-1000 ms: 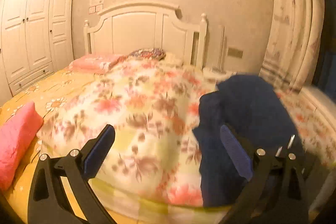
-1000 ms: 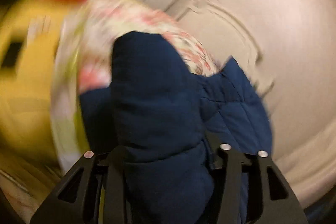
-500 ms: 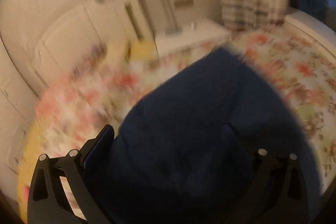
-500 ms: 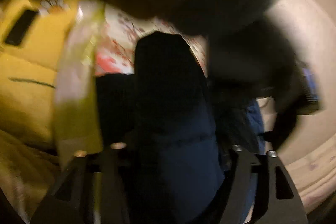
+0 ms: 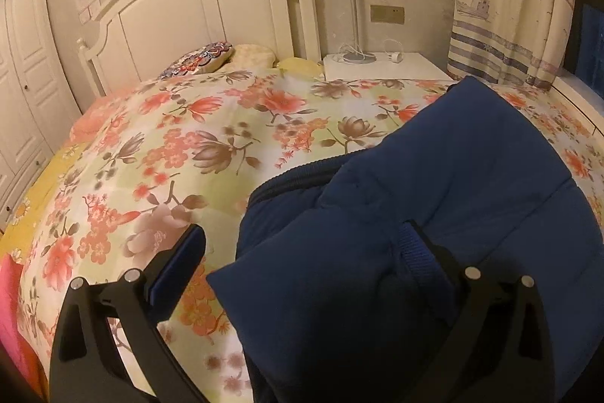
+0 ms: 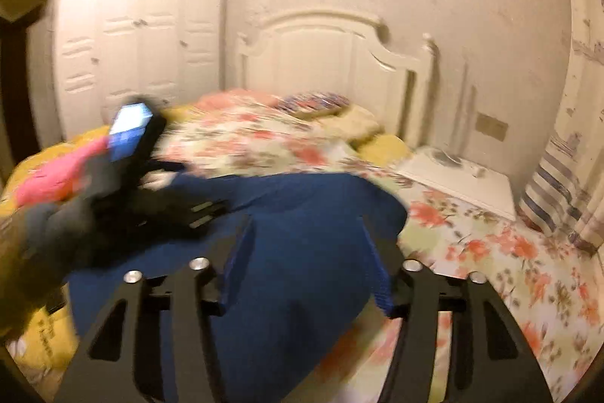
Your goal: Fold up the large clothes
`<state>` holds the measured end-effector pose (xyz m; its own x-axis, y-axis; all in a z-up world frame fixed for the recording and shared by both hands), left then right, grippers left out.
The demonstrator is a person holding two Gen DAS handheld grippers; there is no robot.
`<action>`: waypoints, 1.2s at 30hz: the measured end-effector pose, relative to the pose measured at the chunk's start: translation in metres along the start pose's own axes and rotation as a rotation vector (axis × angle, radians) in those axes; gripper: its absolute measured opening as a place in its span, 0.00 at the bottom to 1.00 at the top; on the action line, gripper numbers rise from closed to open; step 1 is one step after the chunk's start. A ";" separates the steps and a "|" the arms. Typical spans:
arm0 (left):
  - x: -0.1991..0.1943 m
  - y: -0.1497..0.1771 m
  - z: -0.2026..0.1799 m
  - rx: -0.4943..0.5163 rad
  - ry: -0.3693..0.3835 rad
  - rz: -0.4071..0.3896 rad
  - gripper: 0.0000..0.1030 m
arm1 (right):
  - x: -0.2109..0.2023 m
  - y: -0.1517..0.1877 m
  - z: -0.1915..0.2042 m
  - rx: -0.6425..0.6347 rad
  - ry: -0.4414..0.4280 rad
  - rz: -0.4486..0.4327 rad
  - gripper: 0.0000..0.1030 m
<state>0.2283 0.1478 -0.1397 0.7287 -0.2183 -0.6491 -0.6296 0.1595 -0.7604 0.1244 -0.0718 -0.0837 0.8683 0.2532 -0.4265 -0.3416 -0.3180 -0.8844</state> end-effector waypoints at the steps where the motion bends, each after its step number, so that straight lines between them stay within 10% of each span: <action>1: 0.000 0.001 0.002 -0.006 0.002 -0.007 0.98 | 0.025 -0.011 0.000 -0.005 0.014 0.027 0.48; 7: 0.002 0.006 0.013 -0.064 -0.002 -0.023 0.98 | 0.163 0.004 0.032 -0.130 0.003 0.324 0.46; 12: 0.012 0.010 0.025 -0.116 0.065 0.004 0.98 | 0.168 -0.003 0.034 -0.190 0.022 0.371 0.46; 17: 0.010 0.013 0.026 -0.125 0.070 -0.012 0.98 | 0.148 -0.042 0.022 -0.097 0.018 0.281 0.47; 28: 0.005 0.014 0.027 -0.127 0.050 -0.012 0.98 | 0.190 -0.004 0.055 -0.288 0.137 0.378 0.48; 36: -0.115 0.049 0.026 -0.058 -0.029 -0.143 0.98 | 0.116 -0.043 0.061 -0.228 0.022 0.244 0.49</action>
<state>0.1205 0.2061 -0.1032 0.8192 -0.2064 -0.5351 -0.5325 0.0730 -0.8433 0.2182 0.0267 -0.1069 0.7791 0.1252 -0.6143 -0.4536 -0.5637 -0.6902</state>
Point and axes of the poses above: each gripper's, at about its wrist camera, not at the fingertips, and x roughly the way its jaws point, z to its left, y to its underside, the point moved 2 cm from there along x, roughly the way its jaws point, and after that the axes turned 13 degrees about y, right-handed, at the moved point
